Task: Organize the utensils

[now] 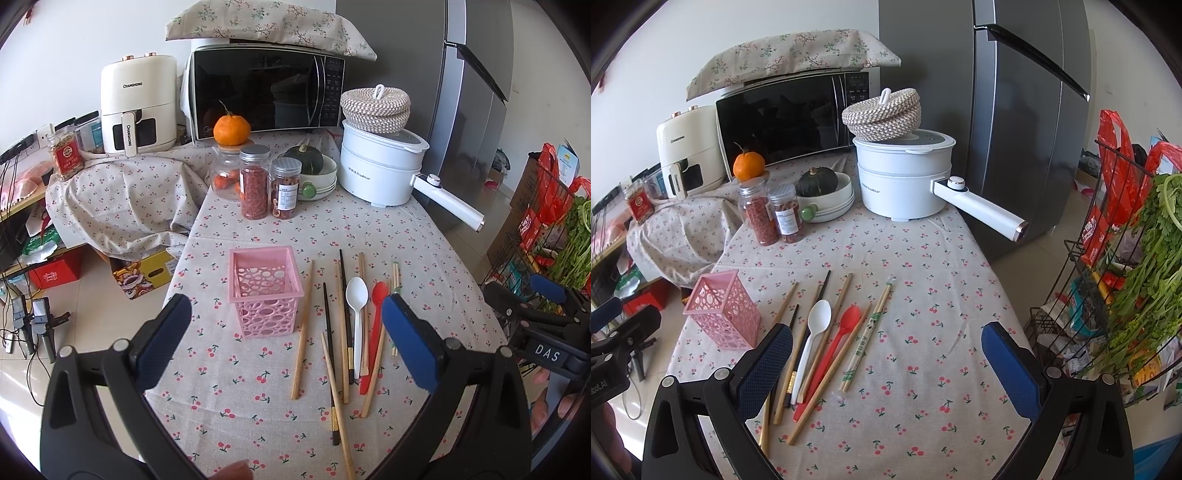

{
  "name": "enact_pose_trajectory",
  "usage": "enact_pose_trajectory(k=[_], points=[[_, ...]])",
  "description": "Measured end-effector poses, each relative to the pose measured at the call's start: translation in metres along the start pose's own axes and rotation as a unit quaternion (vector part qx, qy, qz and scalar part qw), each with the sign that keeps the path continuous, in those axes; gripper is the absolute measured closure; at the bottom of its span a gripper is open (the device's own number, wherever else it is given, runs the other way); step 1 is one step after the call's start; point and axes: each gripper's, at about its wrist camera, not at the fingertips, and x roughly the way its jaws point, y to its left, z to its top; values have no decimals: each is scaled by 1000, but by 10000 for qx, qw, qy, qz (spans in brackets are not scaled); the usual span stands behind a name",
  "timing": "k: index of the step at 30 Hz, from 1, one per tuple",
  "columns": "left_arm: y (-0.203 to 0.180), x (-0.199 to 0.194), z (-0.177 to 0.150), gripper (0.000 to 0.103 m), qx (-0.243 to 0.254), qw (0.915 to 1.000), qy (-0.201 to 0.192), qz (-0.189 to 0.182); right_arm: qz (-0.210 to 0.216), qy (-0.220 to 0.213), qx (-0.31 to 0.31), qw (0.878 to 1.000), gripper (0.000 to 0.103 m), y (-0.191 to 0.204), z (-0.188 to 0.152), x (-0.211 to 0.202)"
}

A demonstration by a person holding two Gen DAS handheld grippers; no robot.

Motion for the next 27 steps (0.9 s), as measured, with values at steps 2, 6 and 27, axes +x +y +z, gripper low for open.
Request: enact_pose_trajectory(k=[2, 6, 27], points=[[0, 0, 0, 1, -4, 10000, -3, -3, -13, -9, 2, 10000, 0, -1, 0, 0], [2, 0, 1, 1, -10, 10000, -15, 0, -17, 5, 0, 10000, 0, -1, -1, 0], [-3, 5, 4, 1, 139, 9996, 252, -83, -136, 221, 82, 9996, 0, -13, 4, 17]])
